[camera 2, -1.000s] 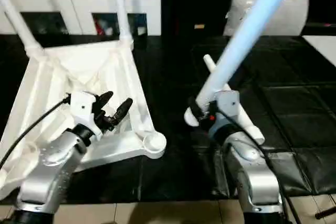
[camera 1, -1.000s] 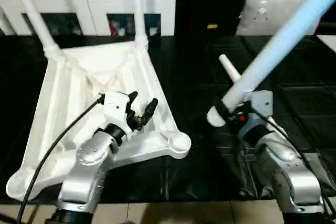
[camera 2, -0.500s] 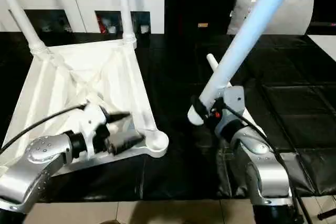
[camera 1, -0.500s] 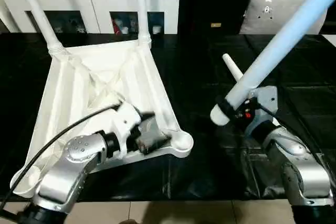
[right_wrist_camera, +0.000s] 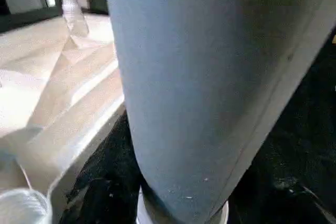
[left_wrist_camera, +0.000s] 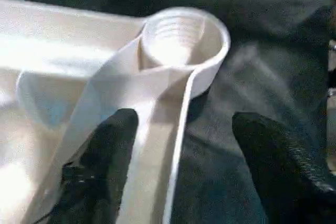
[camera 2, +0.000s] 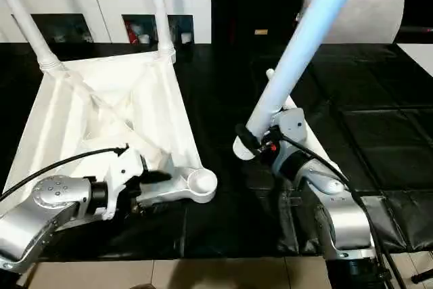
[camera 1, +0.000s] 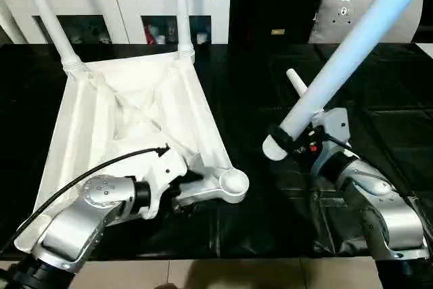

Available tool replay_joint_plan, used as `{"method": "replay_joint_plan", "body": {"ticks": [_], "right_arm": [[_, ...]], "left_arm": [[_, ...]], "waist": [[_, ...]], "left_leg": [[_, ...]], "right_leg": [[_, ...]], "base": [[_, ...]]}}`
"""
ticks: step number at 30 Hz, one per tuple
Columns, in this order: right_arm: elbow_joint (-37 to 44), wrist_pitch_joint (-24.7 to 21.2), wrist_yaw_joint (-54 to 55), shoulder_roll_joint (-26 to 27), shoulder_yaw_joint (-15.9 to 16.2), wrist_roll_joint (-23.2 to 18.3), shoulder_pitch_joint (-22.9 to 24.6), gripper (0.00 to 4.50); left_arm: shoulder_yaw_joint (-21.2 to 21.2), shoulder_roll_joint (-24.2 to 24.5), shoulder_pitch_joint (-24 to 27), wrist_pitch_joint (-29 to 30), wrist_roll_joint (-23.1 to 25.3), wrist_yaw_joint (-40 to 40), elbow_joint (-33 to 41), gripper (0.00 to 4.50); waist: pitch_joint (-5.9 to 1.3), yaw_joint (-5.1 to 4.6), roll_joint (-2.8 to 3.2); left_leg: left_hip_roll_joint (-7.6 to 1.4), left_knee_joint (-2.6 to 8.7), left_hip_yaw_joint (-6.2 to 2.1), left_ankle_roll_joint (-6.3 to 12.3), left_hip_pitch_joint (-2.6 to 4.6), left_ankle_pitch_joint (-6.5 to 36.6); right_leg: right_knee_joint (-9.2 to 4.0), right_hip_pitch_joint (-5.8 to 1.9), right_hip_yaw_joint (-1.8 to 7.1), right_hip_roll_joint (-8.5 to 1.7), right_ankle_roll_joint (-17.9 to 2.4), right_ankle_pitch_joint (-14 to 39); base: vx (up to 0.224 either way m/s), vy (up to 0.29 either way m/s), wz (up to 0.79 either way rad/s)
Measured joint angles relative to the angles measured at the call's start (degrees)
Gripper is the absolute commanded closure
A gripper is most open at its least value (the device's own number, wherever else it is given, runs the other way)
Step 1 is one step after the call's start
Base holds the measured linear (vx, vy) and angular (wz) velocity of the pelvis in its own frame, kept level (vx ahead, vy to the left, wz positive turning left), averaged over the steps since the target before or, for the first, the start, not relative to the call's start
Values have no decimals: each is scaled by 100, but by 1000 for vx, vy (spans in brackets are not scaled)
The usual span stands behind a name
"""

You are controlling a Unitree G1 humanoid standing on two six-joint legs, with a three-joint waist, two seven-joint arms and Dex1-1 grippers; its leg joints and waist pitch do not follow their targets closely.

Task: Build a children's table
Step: Insert table leg to table base

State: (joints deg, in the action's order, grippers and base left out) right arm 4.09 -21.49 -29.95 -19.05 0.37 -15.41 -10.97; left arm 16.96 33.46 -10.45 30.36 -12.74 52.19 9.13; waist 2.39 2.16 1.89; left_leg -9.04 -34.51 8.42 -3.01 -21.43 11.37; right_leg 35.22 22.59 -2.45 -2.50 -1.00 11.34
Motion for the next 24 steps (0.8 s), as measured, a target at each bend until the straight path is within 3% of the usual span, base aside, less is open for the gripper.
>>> {"method": "replay_joint_plan", "body": {"ticks": [5, 10, 24], "right_arm": [[15, -274, -74, 51, 0, -119, 1, 264], [13, -283, 95, 276, -120, -264, -11, 264], [29, -147, -12, 271, 2, -246, -54, 264]], "left_arm": [[32, -2, -91, 91, 66, -85, -49, 175], [36, -28, -131, 89, 125, -136, -192, 213], [165, -137, -317, -252, 246, 13, -735, 334]], "waist": [[5, -5, 8], [5, -11, 5], [7, 1, 11]], "left_leg": [[-1, 3, 2, 0, 32, 0], [-1, 3, 2, 0, 35, 0], [-1, 4, 3, 0, 37, 0]], "right_leg": [[-1, -29, 2, 1, 3, 3], [-1, -31, 2, 0, 4, 3], [-2, -34, 1, -1, 3, 2]], "base": [[0, 0, 0], [0, 0, 0], [0, 0, 0]]}}
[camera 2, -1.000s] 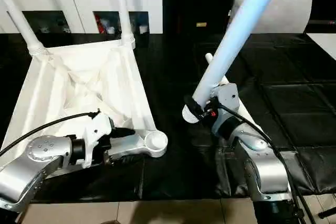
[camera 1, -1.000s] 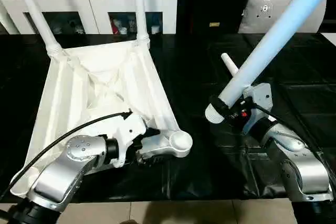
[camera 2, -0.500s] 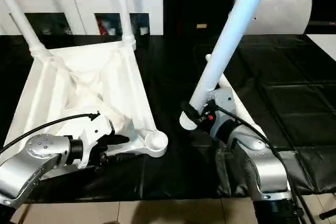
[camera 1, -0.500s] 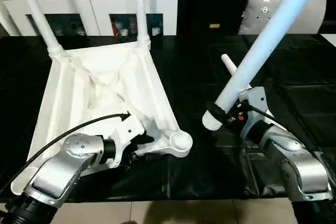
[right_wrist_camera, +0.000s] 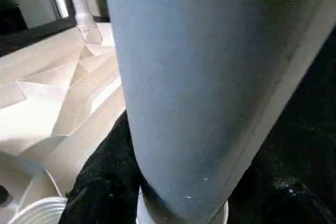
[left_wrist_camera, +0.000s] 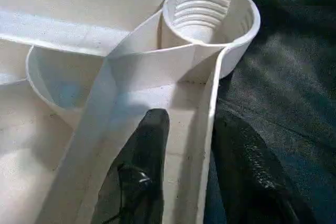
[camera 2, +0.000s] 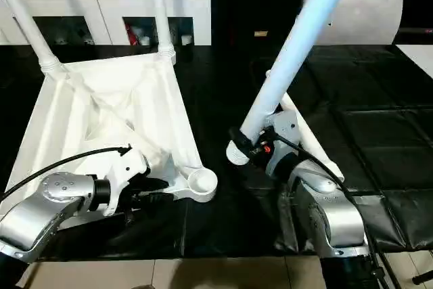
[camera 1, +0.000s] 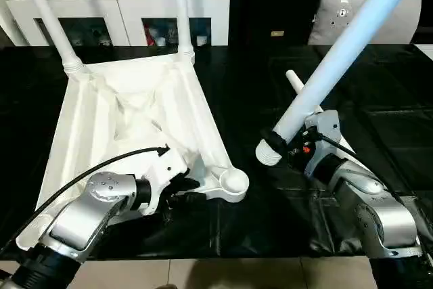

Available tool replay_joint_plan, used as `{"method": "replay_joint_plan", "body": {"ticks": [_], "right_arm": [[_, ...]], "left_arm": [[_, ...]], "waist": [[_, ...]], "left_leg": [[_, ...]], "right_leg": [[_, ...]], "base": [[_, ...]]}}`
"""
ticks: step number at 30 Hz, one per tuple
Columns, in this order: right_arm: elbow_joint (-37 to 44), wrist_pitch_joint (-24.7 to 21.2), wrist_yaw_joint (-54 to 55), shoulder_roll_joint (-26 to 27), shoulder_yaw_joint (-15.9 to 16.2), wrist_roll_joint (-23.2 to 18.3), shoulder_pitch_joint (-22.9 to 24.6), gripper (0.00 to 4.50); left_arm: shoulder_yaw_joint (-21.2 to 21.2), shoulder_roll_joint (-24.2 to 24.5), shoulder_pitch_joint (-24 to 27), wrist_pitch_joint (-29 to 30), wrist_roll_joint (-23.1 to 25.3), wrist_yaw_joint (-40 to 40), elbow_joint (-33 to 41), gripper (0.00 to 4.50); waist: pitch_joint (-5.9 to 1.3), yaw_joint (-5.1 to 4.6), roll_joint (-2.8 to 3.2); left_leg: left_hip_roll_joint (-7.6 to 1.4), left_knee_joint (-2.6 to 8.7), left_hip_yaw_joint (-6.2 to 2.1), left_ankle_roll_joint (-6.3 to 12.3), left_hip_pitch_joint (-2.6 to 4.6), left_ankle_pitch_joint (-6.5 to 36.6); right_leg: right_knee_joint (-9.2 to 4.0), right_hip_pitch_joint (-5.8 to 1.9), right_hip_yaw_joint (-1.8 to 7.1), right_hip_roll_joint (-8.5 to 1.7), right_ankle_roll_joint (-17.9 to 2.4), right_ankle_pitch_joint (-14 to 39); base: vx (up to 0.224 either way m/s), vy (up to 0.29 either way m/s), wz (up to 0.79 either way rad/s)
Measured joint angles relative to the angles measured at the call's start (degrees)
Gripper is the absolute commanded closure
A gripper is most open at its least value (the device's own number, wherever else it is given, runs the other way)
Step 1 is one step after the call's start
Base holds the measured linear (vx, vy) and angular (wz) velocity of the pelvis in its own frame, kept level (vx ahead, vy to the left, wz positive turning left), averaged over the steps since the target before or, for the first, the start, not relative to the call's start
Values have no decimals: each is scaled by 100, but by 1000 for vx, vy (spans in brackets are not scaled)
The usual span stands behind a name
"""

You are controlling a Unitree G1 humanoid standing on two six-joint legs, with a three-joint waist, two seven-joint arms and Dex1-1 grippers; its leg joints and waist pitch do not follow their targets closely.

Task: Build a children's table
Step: Insert table leg to table base

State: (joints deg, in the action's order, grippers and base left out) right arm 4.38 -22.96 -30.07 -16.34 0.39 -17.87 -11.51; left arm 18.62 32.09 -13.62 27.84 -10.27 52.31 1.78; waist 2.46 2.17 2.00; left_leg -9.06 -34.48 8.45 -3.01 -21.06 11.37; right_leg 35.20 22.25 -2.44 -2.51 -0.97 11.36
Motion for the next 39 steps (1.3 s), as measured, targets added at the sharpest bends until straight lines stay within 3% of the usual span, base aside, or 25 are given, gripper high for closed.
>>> {"method": "replay_joint_plan", "body": {"ticks": [4, 6, 8, 10, 19, 25, 30, 39], "right_arm": [[0, 20, -46, -13, -1, 3, 0, 264], [-1, 20, -46, -16, -3, 3, 0, 264], [-2, 20, -42, -23, 0, 3, -3, 264], [-10, 20, -26, -29, -2, 10, -6, 264], [-30, -6, -62, -19, -109, -57, -91, 264], [-34, 107, -56, -18, -109, -46, -142, 264], [-66, 138, -196, -39, -101, -47, -143, 264], [-307, 253, -550, -148, 27, -24, -435, 264]], "left_arm": [[87, 0, -66, -99, 67, 51, -111, 339], [99, -6, -101, -127, 71, 75, -166, 377], [151, -102, -255, -182, 120, 100, -340, 375], [155, -182, -411, -294, 172, 101, -594, 405], [170, -798, -1246, -921, 327, -45, -2002, 450], [121, -1016, -1610, -1156, 397, -58, -2672, 450], [138, -1055, -1789, -1836, 546, 161, -3241, 450], [40, -1478, -2448, -2397, 678, 214, -4547, 450]], "waist": [[0, -2, 4], [0, -2, 4], [0, 1, 4], [0, 1, 4], [0, -12, 7], [0, -6, 27], [0, 2, 39], [16, 95, 77]], "left_leg": [[0, 0, 0, 0, 1, 0], [0, 0, 0, 0, 1, 0], [0, 0, 0, 0, 1, 0], [0, 0, 0, 0, 3, 0], [-2, 0, 2, 0, 0, 0], [-3, 3, 4, 0, -1, 0], [-3, 5, 5, 0, 3, 0], [-3, 13, 54, 25, 9, -16]], "right_leg": [[0, -2, 0, 0, -1, -1], [1, -2, 0, 0, -1, -1], [-1, -4, -1, -1, 0, 0], [-1, -5, -1, -1, 8, 4], [-5, -3, -4, -2, -7, -6], [-11, -3, -4, -2, -7, -5], [-9, -8, -6, -3, -6, -5], [-8, -15, -14, -46, 27, 5]], "base": [[0, 0, 0], [0, 0, 0], [0, 0, 0], [0, 0, 0], [0, 0, 0], [0, 0, 0], [0, 0, 0], [0, 0, 0]]}}
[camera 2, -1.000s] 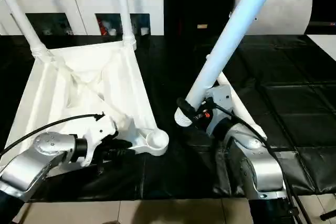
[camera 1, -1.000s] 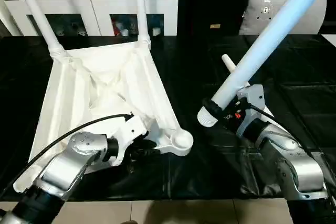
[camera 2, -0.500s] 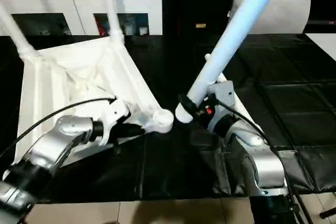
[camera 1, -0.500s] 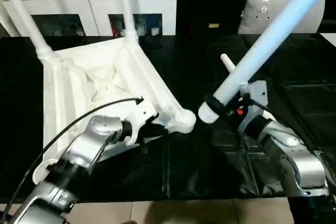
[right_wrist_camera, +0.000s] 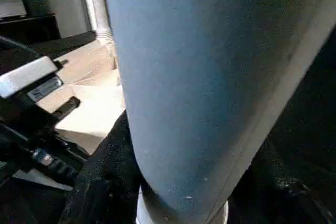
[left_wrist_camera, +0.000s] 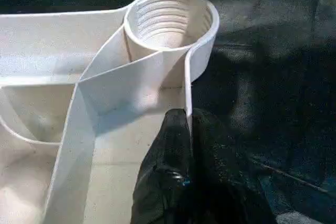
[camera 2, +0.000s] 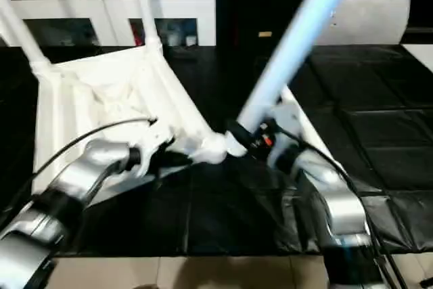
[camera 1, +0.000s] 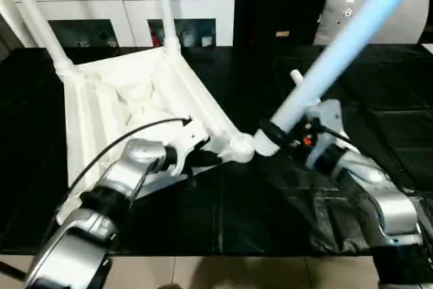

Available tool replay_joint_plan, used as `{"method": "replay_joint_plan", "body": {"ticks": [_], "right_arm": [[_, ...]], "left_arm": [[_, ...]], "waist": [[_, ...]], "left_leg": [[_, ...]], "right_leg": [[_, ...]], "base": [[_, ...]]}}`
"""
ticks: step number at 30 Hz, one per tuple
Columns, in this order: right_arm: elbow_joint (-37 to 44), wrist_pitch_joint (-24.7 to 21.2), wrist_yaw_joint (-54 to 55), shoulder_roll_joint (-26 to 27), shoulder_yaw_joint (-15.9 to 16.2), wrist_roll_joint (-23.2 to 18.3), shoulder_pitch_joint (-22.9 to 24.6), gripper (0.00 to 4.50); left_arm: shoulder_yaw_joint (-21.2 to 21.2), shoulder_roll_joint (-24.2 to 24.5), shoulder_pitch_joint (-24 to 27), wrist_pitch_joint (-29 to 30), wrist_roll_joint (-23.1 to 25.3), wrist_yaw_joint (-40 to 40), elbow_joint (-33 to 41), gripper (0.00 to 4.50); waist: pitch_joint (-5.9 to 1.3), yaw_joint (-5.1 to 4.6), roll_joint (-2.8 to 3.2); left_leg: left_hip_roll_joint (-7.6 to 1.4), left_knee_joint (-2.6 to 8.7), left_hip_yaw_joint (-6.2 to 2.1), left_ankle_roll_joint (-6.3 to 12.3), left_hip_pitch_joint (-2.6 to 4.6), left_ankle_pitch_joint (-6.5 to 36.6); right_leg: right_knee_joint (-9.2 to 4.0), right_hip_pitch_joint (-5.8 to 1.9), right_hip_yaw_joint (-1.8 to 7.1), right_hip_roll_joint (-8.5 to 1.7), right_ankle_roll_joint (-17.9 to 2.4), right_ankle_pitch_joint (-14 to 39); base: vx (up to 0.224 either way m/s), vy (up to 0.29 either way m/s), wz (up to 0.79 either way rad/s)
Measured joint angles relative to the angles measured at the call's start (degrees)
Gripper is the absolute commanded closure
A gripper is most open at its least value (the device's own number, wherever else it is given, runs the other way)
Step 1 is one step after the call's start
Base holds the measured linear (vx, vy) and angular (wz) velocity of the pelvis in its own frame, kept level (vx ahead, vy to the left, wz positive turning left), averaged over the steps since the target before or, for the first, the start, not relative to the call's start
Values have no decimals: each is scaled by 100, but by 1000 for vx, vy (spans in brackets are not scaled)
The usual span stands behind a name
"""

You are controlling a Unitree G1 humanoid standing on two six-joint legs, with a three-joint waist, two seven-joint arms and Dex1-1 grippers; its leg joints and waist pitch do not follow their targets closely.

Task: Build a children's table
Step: Insert table leg to table base

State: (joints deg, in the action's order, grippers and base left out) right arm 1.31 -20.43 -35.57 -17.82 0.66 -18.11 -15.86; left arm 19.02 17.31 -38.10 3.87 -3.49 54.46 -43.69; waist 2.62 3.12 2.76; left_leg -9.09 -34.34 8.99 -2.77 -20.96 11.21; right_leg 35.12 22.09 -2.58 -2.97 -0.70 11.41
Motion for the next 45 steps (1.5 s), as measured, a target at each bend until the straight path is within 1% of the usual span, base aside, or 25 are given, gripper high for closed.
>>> {"method": "replay_joint_plan", "body": {"ticks": [3, 8, 11, 16, 18, 21, 22, 25, 28, 34, 39, 42, 45], "right_arm": [[-64, 0, -64, -45, 20, 27, -3, 264], [-246, 37, -165, -89, 135, 51, -113, 264], [-298, 21, -215, -90, 173, 49, -252, 264], [-367, -126, -495, -126, 230, 0, -435, 264], [-397, -282, -688, -216, 349, -39, -482, 264], [-444, -598, -941, -350, 522, -88, -560, 264], [-456, -675, -1022, -407, 627, -75, -641, 264], [-511, -786, -1171, -531, 802, 45, -845, 264], [-645, -871, -1197, -540, 858, 98, -988, 264], [-832, -1000, -1349, -581, 988, 169, -1174, 264], [-946, -1041, -1443, -581, 1012, 173, -1267, 264], [-1123, -999, -1513, -533, 973, 149, -1331, 264], [-1415, -953, -1509, -385, 727, -41, -1314, 264]], "left_arm": [[2, 14, 6, -181, 80, 59, -25, 450], [20, -66, 36, -490, 135, 149, -87, 450], [49, -32, 122, -544, 135, 355, 34, 450], [112, 98, 278, -514, 146, 687, 374, 450], [129, 155, 357, -499, 155, 776, 524, 450], [156, 209, 400, -479, 201, 801, 642, 450], [154, 227, 423, -466, 208, 800, 679, 450], [146, 271, 471, -371, 217, 810, 834, 450], [139, 306, 538, -279, 214, 893, 980, 450], [160, 396, 634, -268, 211, 1009, 1146, 450], [167, 402, 638, -270, 220, 1009, 1150, 450], [163, 396, 636, -270, 261, 1008, 1150, 450], [157, 382, 635, -270, 288, 995, 1150, 450]], "waist": [[0, 15, 4], [-6, 50, 86], [-10, 88, 103], [-10, 185, 102], [-7, 194, 91], [3, 196, 75], [7, 186, 67], [20, 188, 34], [17, 186, 12], [17, 182, 5], [16, 181, 2], [13, 177, -2], [12, 178, -7]], "left_leg": [[0, 1, 17, 4, 0, -2], [0, 11, 56, 17, -6, -8], [-2, 15, 59, 28, -10, -15], [-2, 15, 72, 34, -14, -12], [-2, 15, 75, 39, -15, -9], [-3, 15, 76, 39, -16, -9], [-4, 15, 77, 39, -14, -9], [-9, 15, 78, 38, -11, -9], [-9, 15, 83, 39, -12, -8], [-10, 15, 86, 43, -11, -4], [-12, 15, 86, 43, -9, -5], [-12, 15, 87, 43, -5, -5], [-12, 14, 87, 43, -4, -5]], "right_leg": [[0, 1, -2, -13, -16, -10], [-2, 5, -4, -33, -4, -2], [-2, 7, -6, -34, -1, 1], [-13, 7, -4, -42, 0, 2], [-14, 7, -4, -43, 0, 3], [-13, 9, -5, -43, 2, 4], [-12, 9, -5, -43, 2, 4], [-9, 9, -6, -42, 2, 4], [-12, 8, -5, -42, 3, 6], [-14, 9, -5, -42, 0, 8], [-12, 8, -5, -41, 0, 8], [-11, 5, -5, -41, 0, 8], [-12, 3, -5, -41, 0, 7]], "base": [[0, 0, 0], [0, 0, 0], [0, 0, 0], [0, 0, 0], [0, 0, 0], [0, 0, 0], [0, 0, 0], [0, 0, 0], [0, 0, 0], [0, 0, 0], [0, 0, 0], [0, 0, 0], [0, 0, 0]]}}
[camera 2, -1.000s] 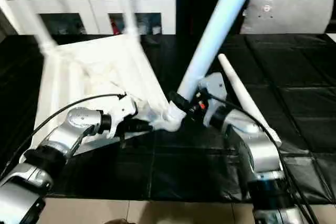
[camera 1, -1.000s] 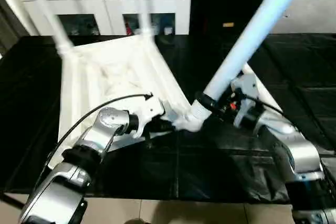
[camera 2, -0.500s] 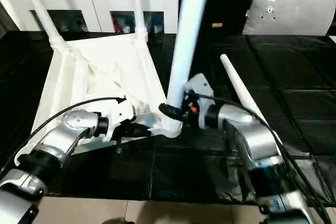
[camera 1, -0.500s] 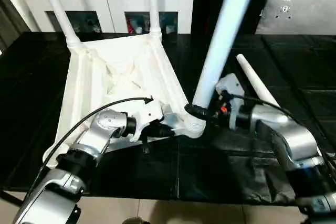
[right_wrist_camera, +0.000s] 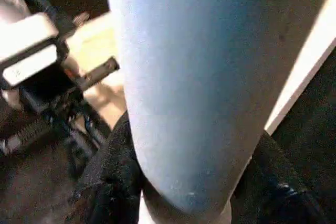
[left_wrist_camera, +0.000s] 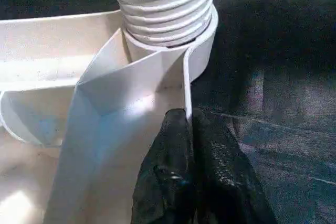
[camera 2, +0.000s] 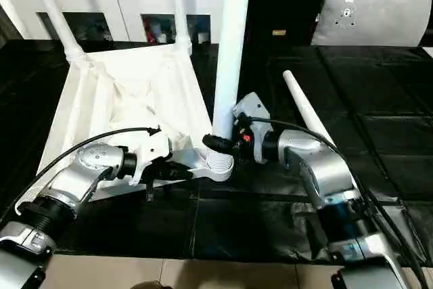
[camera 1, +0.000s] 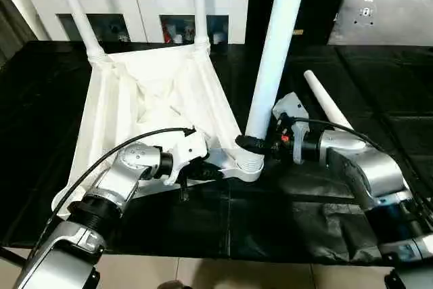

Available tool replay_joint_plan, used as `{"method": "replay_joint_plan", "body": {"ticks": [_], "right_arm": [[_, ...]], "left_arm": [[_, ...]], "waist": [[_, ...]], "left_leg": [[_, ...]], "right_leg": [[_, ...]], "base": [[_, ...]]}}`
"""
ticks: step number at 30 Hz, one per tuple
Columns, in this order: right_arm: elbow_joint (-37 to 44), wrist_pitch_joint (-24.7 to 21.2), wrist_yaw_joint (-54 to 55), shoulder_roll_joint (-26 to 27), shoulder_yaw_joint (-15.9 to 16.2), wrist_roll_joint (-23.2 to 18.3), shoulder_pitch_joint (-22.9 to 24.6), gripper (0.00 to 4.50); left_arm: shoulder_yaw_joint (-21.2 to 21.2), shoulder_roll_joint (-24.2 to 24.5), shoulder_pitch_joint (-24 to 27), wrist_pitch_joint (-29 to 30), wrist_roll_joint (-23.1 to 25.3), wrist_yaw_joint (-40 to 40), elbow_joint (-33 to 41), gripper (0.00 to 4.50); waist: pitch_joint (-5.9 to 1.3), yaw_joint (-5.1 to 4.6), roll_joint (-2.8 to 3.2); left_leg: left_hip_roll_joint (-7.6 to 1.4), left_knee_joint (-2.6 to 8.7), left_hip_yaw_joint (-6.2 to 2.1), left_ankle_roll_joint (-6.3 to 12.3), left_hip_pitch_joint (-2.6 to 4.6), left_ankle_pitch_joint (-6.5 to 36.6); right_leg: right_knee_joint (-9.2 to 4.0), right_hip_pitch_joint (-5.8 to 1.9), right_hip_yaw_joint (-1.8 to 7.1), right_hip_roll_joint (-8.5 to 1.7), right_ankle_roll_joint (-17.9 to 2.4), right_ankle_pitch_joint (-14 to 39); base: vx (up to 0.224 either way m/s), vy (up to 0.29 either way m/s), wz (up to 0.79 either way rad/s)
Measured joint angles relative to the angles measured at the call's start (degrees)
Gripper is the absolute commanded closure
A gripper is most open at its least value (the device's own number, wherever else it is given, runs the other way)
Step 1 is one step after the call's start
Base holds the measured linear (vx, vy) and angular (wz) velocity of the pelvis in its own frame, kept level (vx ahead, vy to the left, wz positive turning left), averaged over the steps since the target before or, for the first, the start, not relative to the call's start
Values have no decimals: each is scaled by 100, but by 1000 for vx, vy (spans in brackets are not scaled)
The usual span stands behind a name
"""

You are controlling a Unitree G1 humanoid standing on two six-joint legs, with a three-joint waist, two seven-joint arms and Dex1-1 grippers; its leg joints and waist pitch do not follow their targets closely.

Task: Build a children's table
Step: Insert table leg to table base

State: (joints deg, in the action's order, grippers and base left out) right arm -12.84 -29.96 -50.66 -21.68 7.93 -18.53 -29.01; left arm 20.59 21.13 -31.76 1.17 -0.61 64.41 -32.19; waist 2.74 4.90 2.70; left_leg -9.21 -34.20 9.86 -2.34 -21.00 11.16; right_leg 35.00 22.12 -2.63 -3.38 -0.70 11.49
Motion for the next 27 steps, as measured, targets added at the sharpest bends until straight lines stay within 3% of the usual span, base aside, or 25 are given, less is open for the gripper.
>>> {"method": "replay_joint_plan", "body": {"ticks": [7, 12, 16, 21, 27], "right_arm": [[-177, 85, 28, 193, -575, -455, 375, 264], [-83, 515, 105, 258, -658, -462, 704, 264], [72, 1138, 298, 253, -397, -170, 886, 264], [160, 1293, 288, 137, -136, 88, 827, 264], [-56, 1397, 17, 2, 305, 453, 429, 264]], "left_arm": [[-2, -41, 2, 9, 22, -6, 14, 450], [-37, -86, 10, 32, 35, -25, 12, 450], [-40, -112, 16, 33, 43, -63, -11, 450], [-32, -118, 28, 30, 88, -73, -12, 450], [-27, -102, 13, -14, 191, -72, -45, 450]], "waist": [[-3, 24, 6], [-5, 22, 12], [-18, 20, 54], [-34, 7, 77], [-45, -40, 76]], "left_leg": [[0, 0, 1, 1, -3, 0], [0, 0, 1, 1, 3, 1], [1, 0, 1, 1, 6, 1], [1, 0, 1, 1, 9, 1], [1, 0, 1, 1, 32, 1]], "right_leg": [[-2, -1, -1, -1, -1, 0], [-4, -7, -2, -1, -1, 1], [-7, -14, -1, -3, -1, 1], [-9, -18, -1, -3, 0, 2], [-6, -35, 1, -2, 24, 16]], "base": [[0, 0, 0], [0, 0, 0], [0, 0, 0], [0, 0, 0], [0, 0, 0]]}}
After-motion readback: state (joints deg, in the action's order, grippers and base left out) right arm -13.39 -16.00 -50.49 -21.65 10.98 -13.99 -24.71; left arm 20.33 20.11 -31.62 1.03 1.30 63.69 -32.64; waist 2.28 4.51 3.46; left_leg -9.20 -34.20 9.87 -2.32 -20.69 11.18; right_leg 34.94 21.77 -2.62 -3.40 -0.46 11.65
